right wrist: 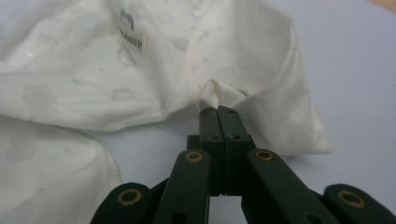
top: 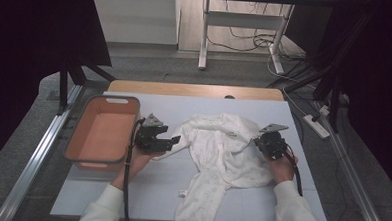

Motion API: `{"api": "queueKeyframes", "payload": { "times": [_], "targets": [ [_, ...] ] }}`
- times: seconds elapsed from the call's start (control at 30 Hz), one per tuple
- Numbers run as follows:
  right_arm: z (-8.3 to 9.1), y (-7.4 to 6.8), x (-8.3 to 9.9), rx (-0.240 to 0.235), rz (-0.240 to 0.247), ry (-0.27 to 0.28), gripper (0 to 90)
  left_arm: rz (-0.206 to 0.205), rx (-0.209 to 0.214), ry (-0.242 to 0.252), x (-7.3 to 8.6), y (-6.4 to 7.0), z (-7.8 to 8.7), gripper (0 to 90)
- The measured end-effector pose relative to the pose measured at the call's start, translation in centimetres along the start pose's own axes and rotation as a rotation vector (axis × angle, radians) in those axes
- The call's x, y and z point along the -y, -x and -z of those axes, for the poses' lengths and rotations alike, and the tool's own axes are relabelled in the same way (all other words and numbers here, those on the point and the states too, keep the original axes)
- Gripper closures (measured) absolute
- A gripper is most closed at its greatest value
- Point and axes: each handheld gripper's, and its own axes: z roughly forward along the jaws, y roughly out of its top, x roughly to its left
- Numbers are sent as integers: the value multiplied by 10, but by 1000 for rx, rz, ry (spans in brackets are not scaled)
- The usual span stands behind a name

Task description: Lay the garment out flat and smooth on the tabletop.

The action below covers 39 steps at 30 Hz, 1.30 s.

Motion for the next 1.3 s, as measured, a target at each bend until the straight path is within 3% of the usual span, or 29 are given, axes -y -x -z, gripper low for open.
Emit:
{"api": "queueKeyframes", "payload": {
  "times": [0.03,0.27,0.33,0.5,0.6,0.63,0.73,0.8,0.83,0.9,1.0,1.07,1.13,1.3],
  "targets": [
    [7,2,-2,-2,-2,27,894,-2,-1,0,0,0,0,346],
    [27,8,-8,-18,-23,76,895,-2,-2,5,-1,-1,2,346],
    [45,9,-16,-39,-34,133,895,4,-4,8,-1,-2,3,346],
    [67,15,-20,-23,-51,186,895,4,-5,12,-1,-3,4,346],
    [69,23,-17,-2,-71,180,895,4,-4,15,-2,-2,5,346],
    [68,33,-10,33,-92,162,895,4,-5,15,-2,-2,5,346],
    [65,45,0,76,-125,137,895,6,-4,12,-2,-3,4,346],
    [61,54,8,91,-170,104,874,6,-2,11,-2,-3,3,346],
    [61,54,8,91,-170,104,874,7,-1,12,-2,-2,3,346],
    [61,57,11,108,-198,105,761,4,0,13,-2,-2,3,346],
    [67,54,7,120,-193,147,663,7,0,15,-2,-3,4,346],
    [69,51,4,116,-186,160,647,8,0,15,-2,-3,4,346],
    [69,45,-1,85,-165,172,589,7,1,14,-2,-2,4,346],
    [57,40,-1,55,-152,135,544,4,1,17,-2,-3,5,346]
  ]
}}
